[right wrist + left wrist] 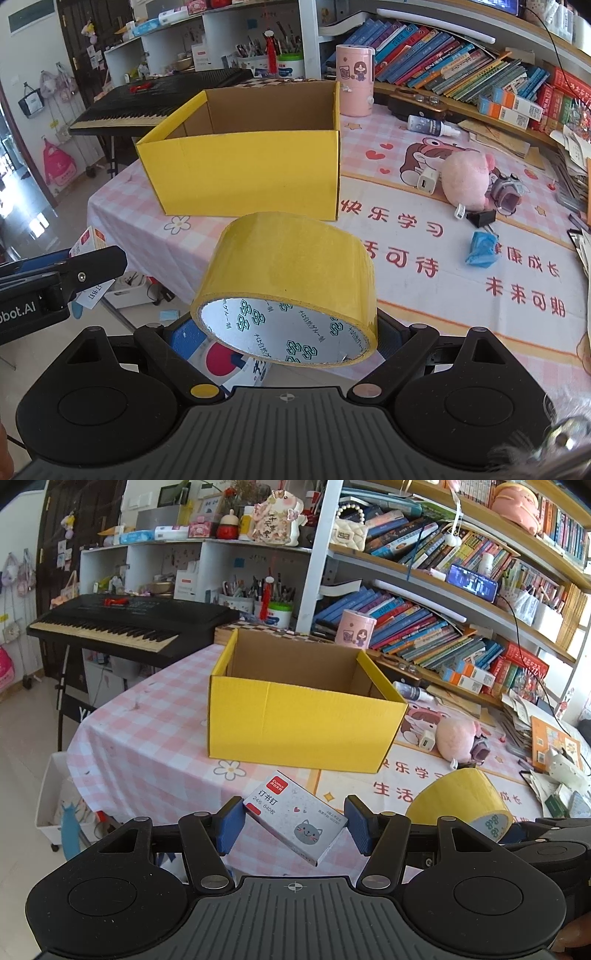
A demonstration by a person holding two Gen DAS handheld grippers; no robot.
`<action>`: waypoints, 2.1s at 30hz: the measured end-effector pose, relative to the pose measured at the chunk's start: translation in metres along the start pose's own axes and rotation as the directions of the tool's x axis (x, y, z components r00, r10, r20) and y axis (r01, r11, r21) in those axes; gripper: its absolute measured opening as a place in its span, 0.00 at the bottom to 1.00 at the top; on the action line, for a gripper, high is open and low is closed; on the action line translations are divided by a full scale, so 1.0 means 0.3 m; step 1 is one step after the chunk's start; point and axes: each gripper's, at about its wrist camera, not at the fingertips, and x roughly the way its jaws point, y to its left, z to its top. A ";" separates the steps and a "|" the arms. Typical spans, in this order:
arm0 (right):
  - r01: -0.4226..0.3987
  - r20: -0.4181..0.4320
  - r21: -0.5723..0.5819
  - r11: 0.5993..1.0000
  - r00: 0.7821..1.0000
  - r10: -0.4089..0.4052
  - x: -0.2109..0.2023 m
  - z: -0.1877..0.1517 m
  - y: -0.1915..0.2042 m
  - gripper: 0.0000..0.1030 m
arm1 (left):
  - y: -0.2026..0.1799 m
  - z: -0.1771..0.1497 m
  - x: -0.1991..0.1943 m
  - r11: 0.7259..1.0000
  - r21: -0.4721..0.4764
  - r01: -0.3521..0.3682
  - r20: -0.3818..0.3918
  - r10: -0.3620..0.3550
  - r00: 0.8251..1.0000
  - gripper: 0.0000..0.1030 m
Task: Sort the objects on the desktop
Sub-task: 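Carry the stapler box and tape roll over the yellow cardboard box, then open both tools to drop the stapler box and tape into the cardboard box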
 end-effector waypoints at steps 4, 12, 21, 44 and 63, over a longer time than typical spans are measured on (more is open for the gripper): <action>-0.023 0.037 -0.028 0.999 0.999 0.024 0.009 0.040 -0.011 0.88 | -0.010 0.027 0.019 1.000 0.000 -0.010 0.018 0.010 1.000 0.57; -0.079 0.136 -0.119 0.990 0.986 0.095 0.018 0.196 -0.023 0.88 | -0.033 0.157 0.052 0.999 0.015 -0.028 0.111 0.026 0.993 0.57; -0.120 0.218 -0.223 0.967 0.961 0.170 0.078 0.408 -0.049 0.88 | -0.053 0.323 0.144 0.997 0.023 -0.075 0.199 0.069 0.978 0.57; -0.144 -0.045 -0.772 0.620 0.984 0.172 0.581 0.696 0.011 0.88 | -0.046 0.491 0.690 0.967 0.198 -0.162 -0.100 0.185 0.978 0.57; -0.227 -0.245 -0.889 0.397 0.969 0.005 0.795 0.677 0.072 0.88 | -0.042 0.473 0.830 0.952 0.266 -0.149 -0.273 0.223 0.936 0.58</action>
